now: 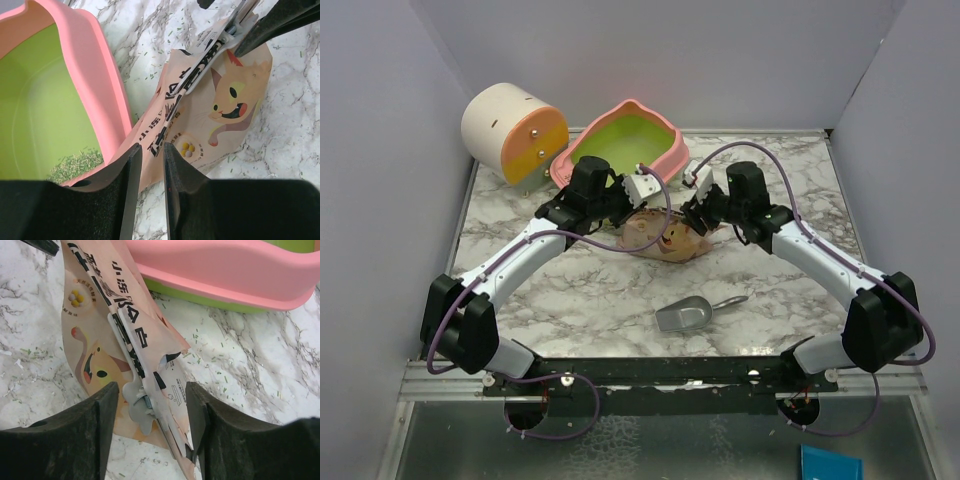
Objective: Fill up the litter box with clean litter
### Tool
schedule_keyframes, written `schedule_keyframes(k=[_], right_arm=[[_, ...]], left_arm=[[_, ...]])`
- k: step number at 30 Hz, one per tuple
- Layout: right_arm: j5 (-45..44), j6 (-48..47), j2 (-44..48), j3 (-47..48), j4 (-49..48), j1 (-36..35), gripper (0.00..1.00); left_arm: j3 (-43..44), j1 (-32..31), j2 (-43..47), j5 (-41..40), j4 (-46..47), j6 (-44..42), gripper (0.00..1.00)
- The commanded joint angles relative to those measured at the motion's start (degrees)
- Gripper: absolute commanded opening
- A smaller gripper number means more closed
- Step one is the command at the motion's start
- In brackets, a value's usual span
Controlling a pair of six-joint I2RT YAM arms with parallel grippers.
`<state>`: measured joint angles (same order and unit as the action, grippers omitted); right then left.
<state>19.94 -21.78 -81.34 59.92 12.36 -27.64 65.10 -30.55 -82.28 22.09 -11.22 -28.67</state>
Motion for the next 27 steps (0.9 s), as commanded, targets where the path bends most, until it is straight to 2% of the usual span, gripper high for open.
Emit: schedule_keyframes(k=[1, 10, 12, 14, 18, 19, 23, 27], right_arm=[[-3.58, -0.33, -0.14, -0.25, -1.53, 0.04, 0.52], [-3.75, -0.40, -1.69, 0.34, 0.28, 0.04, 0.46], [-3.80, -0.11, -2.11, 0.54, 0.45, 0.04, 0.38], [-4.13, 0.04, -2.23, 0.63, 0.55, 0.08, 0.25], [-4.99, 0.42, -1.66, 0.58, 0.40, 0.09, 0.04], [-5.37, 0.48, -1.39, 0.62, 0.39, 0.09, 0.01], [-6.12, 0.85, 0.33, 0.14, -0.30, 0.10, 0.01], [-6.52, 1.19, 2.16, 0.02, -0.39, 0.06, 0.01]], left_arm=[[0.79, 0.09, 2.17, -1.64, 1.61, 2.37, 0.27], [0.43, 0.12, 2.05, -0.10, 1.20, 2.24, 0.27], [0.51, 0.09, 1.51, 0.43, 0.89, 2.20, 0.27], [0.66, 0.12, 1.01, 1.11, 0.56, 2.21, 0.27], [-0.04, 0.05, -0.09, 1.50, 1.29, 1.57, 0.27], [-0.36, 0.09, -0.44, 1.26, 1.80, 1.38, 0.28], [-0.70, 0.09, -2.16, -0.02, 2.93, 1.29, 0.30], [-2.69, 0.22, -3.19, -1.31, 6.82, 1.09, 0.40]])
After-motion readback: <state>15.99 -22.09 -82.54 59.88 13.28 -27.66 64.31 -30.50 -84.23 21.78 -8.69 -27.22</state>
